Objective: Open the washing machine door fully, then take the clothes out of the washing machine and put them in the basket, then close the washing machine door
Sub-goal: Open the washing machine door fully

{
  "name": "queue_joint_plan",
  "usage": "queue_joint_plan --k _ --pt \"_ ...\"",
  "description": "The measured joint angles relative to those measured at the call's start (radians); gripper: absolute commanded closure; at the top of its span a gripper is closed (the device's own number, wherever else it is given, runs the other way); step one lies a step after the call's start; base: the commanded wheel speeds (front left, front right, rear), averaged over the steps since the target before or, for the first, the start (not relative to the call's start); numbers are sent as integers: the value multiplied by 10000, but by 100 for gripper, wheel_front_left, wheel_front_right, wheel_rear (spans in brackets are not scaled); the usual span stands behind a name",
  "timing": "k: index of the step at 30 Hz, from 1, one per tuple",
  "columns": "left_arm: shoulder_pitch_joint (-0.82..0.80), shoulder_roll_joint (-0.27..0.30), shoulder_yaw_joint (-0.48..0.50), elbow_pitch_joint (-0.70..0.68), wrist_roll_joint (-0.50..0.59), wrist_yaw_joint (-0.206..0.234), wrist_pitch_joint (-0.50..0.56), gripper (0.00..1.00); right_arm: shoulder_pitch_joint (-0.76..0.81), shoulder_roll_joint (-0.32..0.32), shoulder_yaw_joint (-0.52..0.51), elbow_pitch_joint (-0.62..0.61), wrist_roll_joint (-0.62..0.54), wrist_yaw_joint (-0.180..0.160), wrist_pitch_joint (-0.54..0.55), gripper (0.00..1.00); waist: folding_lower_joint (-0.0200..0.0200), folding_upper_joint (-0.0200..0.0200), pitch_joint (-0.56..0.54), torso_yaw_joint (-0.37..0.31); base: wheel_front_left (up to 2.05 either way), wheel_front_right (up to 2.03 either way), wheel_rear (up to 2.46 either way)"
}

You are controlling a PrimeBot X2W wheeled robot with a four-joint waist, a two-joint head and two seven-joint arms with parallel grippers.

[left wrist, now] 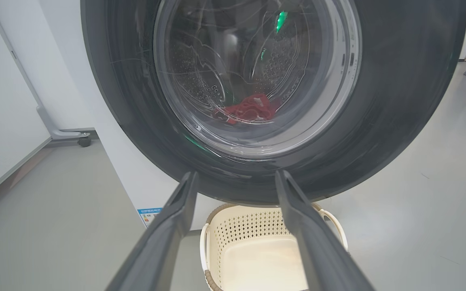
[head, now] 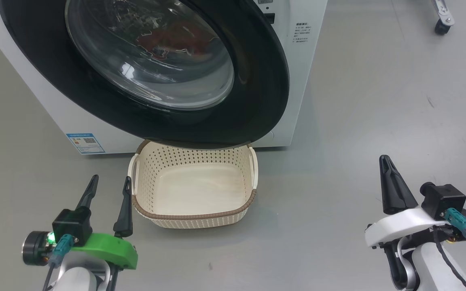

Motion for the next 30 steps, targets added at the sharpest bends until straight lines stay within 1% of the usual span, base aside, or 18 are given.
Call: queue_joint_plan --k 4,8,12,18,21,26,30 --pt "1 0 -6 -23 0 0 0 0 44 25 -50 -31 0 8 0 100 0 0 40 4 0 0 0" --pt "0 0 -13 -59 0 0 0 0 42 111 -203 -130 44 90 0 100 0 0 115 11 0 0 0" --pt "-2 0 -29 -113 0 0 0 0 9 466 -692 -211 903 282 0 100 0 0 243 29 0 0 0" --pt "-15 2 -19 -163 0 2 0 0 -232 757 -1402 -127 2731 920 2 100 0 0 401 72 0 0 0" --pt "-24 2 -36 -192 0 4 0 0 -483 880 -1783 -119 3785 1241 192 100 0 0 470 93 0 0 0" --pt "-66 2 -75 -282 0 4 0 0 -1152 938 -2234 17 5756 1507 978 100 0 0 670 151 0 0 0" --pt "-251 2 -148 -322 0 2 0 0 -1800 1016 -2422 188 7551 1584 1894 100 0 0 861 210 0 0 0"
